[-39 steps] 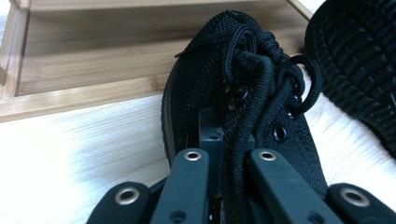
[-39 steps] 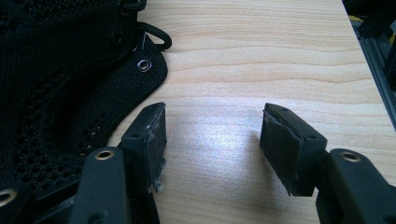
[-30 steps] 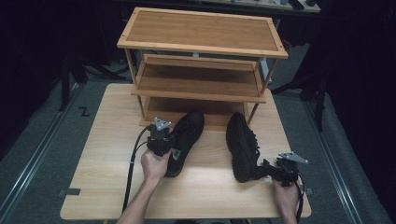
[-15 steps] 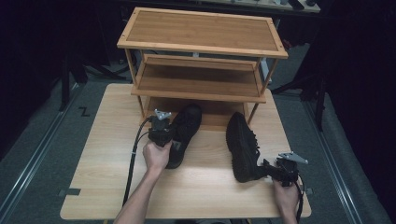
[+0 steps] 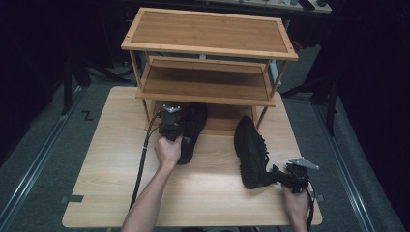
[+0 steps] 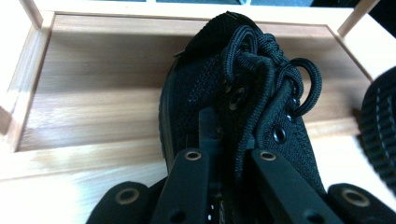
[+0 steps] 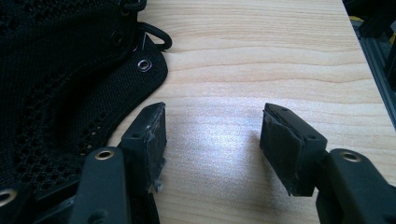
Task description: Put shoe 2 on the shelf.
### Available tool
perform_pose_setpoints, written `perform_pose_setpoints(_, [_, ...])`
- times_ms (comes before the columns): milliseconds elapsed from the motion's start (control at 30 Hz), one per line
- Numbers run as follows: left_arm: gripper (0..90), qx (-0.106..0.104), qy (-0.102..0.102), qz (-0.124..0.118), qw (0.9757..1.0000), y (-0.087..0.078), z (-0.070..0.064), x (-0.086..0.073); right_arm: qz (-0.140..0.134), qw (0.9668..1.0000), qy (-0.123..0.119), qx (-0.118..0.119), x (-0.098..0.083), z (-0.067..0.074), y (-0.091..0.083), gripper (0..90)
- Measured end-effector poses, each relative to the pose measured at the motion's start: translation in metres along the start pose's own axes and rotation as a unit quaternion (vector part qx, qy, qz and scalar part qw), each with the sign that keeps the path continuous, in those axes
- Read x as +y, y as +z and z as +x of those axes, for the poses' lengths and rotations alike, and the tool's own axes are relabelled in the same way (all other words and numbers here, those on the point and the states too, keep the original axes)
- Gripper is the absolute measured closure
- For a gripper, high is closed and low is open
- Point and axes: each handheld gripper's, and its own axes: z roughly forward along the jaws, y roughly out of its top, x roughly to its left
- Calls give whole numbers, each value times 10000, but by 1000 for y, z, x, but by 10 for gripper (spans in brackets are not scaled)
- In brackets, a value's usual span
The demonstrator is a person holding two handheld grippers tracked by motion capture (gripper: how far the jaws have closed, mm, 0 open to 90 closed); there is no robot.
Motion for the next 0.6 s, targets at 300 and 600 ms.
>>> perform_pose_setpoints(300, [884, 137, -280, -47, 9995, 16, 1, 9, 0, 10000, -2, -1, 0, 0, 0, 409])
perform_pose_setpoints(600, [882, 254, -511, -2, 9984, 29, 11, 10, 3, 10000, 3, -2, 0, 0, 0, 409])
